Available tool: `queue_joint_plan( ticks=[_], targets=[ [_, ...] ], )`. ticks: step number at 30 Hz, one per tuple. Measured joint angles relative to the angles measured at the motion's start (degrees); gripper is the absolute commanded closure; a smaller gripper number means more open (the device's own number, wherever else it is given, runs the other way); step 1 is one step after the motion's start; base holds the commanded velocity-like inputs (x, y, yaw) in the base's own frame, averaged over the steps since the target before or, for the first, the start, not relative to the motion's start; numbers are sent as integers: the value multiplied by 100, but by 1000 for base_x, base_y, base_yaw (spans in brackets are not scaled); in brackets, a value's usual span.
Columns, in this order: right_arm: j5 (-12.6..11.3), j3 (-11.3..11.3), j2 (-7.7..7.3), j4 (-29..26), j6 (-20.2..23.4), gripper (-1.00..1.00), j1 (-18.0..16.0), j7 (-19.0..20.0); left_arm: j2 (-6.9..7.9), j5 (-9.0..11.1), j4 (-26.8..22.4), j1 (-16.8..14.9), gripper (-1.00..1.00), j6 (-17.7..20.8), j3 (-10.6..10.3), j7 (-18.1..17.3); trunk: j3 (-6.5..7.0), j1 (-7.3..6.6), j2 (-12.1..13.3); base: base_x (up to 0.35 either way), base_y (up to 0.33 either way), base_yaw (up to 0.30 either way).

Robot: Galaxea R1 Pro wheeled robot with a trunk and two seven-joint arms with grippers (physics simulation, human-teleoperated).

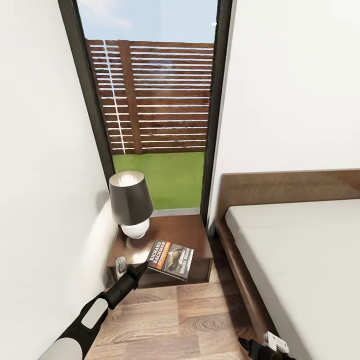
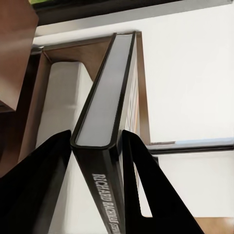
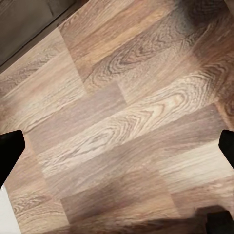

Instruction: In the bedroom, move the book from the bed onto either nightstand, and place the two sandals side by side next to the bed.

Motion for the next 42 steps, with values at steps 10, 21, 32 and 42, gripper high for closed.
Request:
queue_joint_plan(
  ticks=[10, 21, 32, 42],
  targets=[
    [-1, 8, 1, 0, 0, -100, 0, -8, 1, 7, -1, 0, 100, 3, 1, -2, 0, 1, 0, 32, 11, 0],
    [8, 4, -5, 0, -16, -100, 0, 20, -12, 18, -1, 0, 100, 4, 3, -3, 0, 1, 0, 1, 0, 0],
    [13, 5, -7, -1, 0, -100, 0, 23, -15, 11, -1, -1, 100, -9, 7, 0, 0, 1, 0, 0, 0, 0],
    [32, 1, -14, 0, -5, -100, 0, 31, -13, 16, -10, -1, 100, -19, 41, 16, 0, 1, 0, 0, 0, 0]
  ],
)
